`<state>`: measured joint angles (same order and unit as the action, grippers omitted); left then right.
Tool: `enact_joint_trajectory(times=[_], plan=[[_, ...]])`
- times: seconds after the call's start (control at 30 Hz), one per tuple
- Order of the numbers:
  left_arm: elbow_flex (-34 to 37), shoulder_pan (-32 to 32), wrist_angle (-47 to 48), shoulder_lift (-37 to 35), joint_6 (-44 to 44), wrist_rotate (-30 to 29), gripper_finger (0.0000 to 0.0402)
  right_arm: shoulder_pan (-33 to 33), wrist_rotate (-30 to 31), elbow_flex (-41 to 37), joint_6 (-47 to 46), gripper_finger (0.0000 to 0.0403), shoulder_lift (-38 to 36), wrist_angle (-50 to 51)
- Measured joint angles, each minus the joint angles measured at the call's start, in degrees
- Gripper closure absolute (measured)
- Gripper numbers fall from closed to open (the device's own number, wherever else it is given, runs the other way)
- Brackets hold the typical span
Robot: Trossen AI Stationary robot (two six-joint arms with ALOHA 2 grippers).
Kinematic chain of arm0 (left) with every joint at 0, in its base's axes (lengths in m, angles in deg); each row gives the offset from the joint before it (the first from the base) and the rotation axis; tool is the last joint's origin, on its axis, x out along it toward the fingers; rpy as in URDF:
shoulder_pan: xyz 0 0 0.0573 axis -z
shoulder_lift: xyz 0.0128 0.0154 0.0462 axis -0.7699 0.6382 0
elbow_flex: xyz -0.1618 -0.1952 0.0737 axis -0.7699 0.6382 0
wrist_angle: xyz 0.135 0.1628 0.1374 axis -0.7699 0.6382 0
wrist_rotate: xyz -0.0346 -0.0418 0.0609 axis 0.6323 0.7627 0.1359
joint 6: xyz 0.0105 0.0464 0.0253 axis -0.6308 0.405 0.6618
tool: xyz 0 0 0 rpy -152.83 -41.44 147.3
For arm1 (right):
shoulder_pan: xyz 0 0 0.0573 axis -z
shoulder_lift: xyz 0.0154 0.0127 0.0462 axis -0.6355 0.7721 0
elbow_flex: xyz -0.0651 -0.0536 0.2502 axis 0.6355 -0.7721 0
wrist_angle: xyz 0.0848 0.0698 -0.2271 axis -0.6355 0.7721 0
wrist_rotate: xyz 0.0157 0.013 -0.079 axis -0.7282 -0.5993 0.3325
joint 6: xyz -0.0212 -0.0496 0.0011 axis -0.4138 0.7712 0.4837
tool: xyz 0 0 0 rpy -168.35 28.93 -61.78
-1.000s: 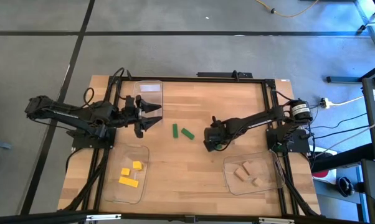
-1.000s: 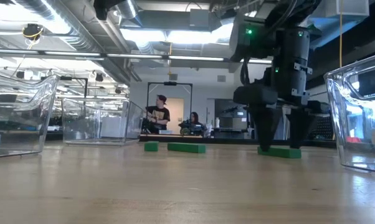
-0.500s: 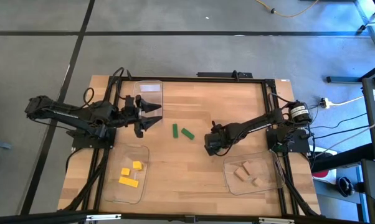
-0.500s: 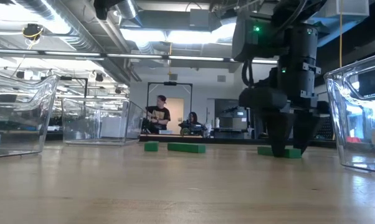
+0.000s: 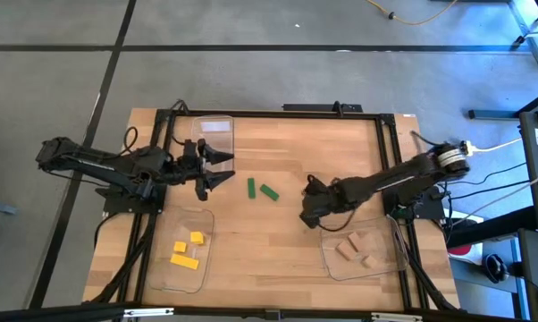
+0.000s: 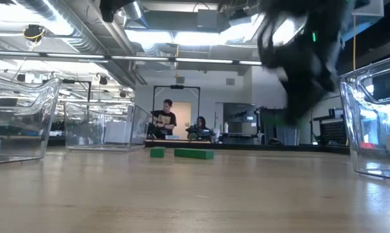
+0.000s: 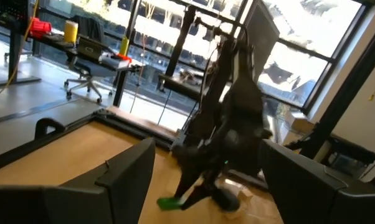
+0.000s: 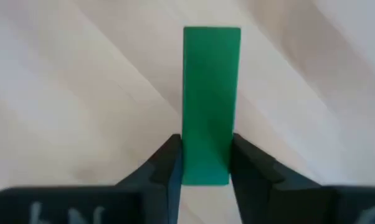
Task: Sort & place blocks by color
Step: Put the right green block into the top left transparent bin
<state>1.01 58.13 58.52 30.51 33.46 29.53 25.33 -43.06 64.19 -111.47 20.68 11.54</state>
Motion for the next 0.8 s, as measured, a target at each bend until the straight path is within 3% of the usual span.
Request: enact_joint_trajectory(times=[0.17,0.27,0.4,0.67,0.8], plan=[[0.0,0.0,0.2,1.9,0.0,0.0,0.0121,-2.5,9.3,0.1,14.6,0.0300,-7.5,-23.3],[0.0,0.0,-0.3,3.0,0.0,0.0,0.0121,-1.4,7.0,0.1,25.7,0.0300,-9.6,-39.3],[0.0,0.0,-0.1,4.4,0.1,0.6,0.0121,0.5,0.1,0.1,33.8,0.0300,-10.3,-53.2],[0.0,0.0,-0.6,4.7,0.0,3.4,0.0121,1.9,-2.7,0.1,35.0,0.0300,-10.2,-56.8],[-0.9,0.2,-5.6,7.5,0.8,3.0,0.0121,1.8,-3.4,0.1,35.0,0.0300,-10.2,-56.9]])
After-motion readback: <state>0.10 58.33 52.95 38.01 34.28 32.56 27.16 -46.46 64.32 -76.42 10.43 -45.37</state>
